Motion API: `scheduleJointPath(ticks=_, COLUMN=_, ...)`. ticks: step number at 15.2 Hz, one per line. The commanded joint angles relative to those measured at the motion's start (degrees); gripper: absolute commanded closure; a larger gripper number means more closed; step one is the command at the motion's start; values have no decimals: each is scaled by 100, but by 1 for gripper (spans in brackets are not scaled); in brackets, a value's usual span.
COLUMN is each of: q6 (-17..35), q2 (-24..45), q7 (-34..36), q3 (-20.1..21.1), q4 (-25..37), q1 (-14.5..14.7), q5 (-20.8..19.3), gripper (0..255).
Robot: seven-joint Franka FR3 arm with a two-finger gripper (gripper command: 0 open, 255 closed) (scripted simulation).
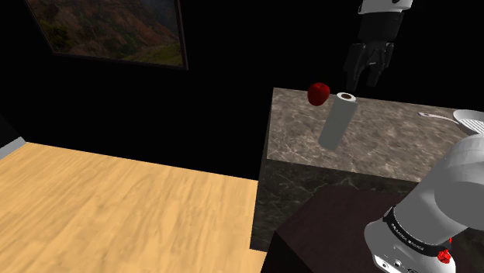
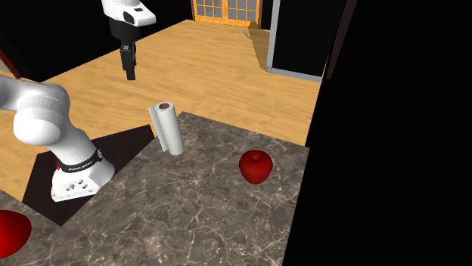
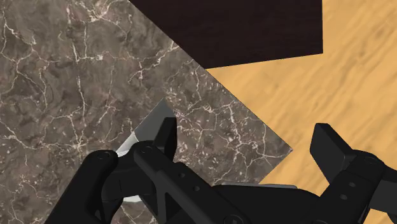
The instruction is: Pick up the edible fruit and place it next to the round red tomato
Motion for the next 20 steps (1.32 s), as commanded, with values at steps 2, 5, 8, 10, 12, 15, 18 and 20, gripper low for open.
scheduleJointPath(ticks=2, q6=151, q2=139, q7=-31, q3=-59, q4=14, q1=-41, q5=-57, gripper=0)
scheduleJointPath(ticks=5, q6=592, q2=577, q7=-119, q3=-235, q4=93, q1=-161, q5=-208, gripper=0)
scheduleJointPath(ticks=8, q6=1009, q2=1043, q7=-201, q3=-413, q4=229, q1=-271, q5=-328, gripper=0)
scheduleJointPath(ticks=10, q6=1270, q2=1366, q7=-254, q3=-532, q4=351, q1=-339, q5=-390, gripper=0)
scheduleJointPath(ticks=12, q6=1517, q2=1698, q7=-308, q3=-652, q4=497, q1=-403, q5=-434, gripper=0)
scheduleJointPath(ticks=15, q6=1856, q2=2210, q7=-394, q3=-828, q4=761, q1=-494, q5=-467, gripper=0)
scheduleJointPath(ticks=18, q6=2154, q2=2735, q7=-487, q3=-1004, q4=1077, q1=-580, q5=-457, gripper=0)
scheduleJointPath(ticks=20, q6=2329, q2=3091, q7=-556, q3=-1117, q4=1316, q1=-638, q5=-424, gripper=0)
